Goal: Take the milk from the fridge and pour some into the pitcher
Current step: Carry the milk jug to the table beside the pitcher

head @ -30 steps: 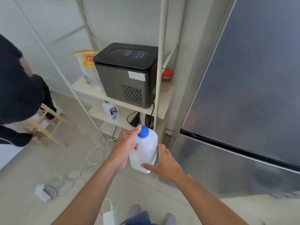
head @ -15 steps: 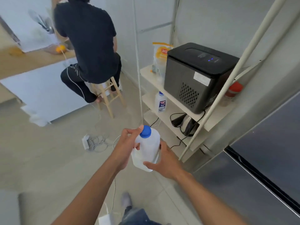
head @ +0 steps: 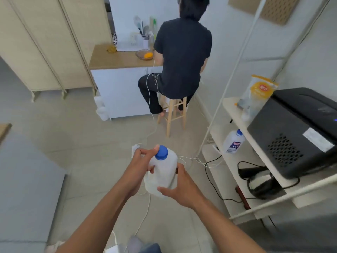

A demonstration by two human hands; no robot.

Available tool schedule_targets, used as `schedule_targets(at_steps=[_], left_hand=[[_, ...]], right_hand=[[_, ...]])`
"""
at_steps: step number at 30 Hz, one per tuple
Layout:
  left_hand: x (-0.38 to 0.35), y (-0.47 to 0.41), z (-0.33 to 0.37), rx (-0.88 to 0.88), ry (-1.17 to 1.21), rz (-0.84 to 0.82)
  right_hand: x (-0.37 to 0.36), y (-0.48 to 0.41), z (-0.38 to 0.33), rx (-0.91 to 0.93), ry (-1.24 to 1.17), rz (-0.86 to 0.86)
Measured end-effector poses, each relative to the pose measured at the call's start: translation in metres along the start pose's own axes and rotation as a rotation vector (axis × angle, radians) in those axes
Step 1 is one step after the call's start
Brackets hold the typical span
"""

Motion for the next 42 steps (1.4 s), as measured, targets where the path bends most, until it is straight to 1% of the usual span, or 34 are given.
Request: schedule_targets(at_steps=[13, 18, 22, 29, 37, 42], left_hand=[[0.168, -0.031, 0.051, -0.048, 0.151, 0.242], [0.231, -0.024, 0.057, -0.064, 0.192, 0.352], [0.279, -0.010, 0.051, -0.077, 0.233, 0.472], [0.338, 0.025, 0.046, -0.092, 0.264, 0.699], [0.396, 0.044, 0.055, -0.101, 0.407, 0.956], [0.430, 0.047, 0.064, -0.164, 0.456, 1.082]], right_hand=[[-0.073, -0.109, -0.151, 0.216, 0.086, -0.191], [-0.116, -0.134, -0.202, 0.305, 0.112, -0.257], [-0.151, -0.143, -0.239, 0.379, 0.148, -0.346], [-0.203, -0.160, -0.303, 0.537, 0.234, -0.499], [-0.256, -0.186, -0.388, 0.763, 0.321, -0.684], [-0.289, -0.212, -0.441, 0.907, 0.377, -0.760]])
Point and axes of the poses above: each hand's wrist, its own y-axis away from the middle knuckle, its own x-axis out of the back of the hand, z = x × y, the point moved 4 cm from there along -y, towards the middle knuckle, and after that the axes turned 12 degrees about y, right-handed, at the moved point
